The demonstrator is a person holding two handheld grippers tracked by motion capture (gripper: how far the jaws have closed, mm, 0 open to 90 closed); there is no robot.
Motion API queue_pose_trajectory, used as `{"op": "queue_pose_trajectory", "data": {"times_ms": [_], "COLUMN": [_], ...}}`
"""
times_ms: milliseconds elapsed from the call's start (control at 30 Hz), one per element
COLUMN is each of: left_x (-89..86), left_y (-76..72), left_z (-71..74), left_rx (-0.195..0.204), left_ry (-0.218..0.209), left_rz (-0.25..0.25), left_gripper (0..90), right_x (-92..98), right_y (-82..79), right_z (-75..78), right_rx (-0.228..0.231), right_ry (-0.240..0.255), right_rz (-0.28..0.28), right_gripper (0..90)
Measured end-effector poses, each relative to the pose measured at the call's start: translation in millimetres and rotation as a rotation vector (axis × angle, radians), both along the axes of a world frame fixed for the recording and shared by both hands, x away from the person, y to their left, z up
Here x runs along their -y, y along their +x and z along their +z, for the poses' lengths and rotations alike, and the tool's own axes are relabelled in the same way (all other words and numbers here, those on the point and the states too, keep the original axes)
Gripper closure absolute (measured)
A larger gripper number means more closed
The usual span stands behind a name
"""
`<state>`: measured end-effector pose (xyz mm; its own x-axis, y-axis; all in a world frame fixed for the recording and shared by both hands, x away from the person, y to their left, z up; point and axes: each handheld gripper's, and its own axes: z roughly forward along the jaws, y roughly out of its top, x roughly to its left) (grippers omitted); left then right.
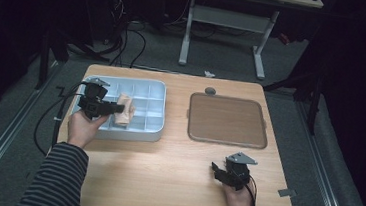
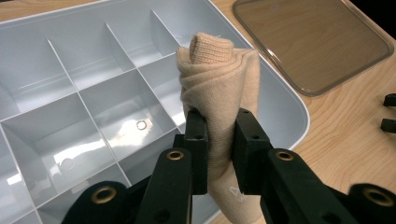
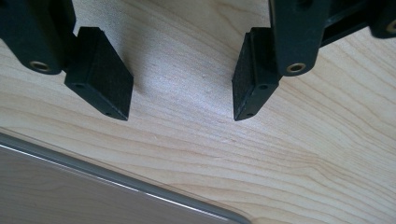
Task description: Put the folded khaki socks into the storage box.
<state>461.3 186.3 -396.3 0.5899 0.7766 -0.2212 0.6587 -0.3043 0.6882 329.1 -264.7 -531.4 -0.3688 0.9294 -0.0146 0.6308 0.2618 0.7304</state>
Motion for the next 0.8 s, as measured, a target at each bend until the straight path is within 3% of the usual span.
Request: {"op": "queue_pose_trajectory", "data": {"times_ms": [800], "left_x": [-3.9], "left_y": [11.4], "left_z": [-25.2], "left_rx": [-0.068], "left_ry": [0.036], "left_rz": [0.028], "left_gripper": [78.1], "right_x": [0.0], "right_y": [0.0], "right_z": [0.0], "right_rx": [0.0], "right_ry": [0.0], "right_rz": [-0.001], "right_gripper": [38.3]}}
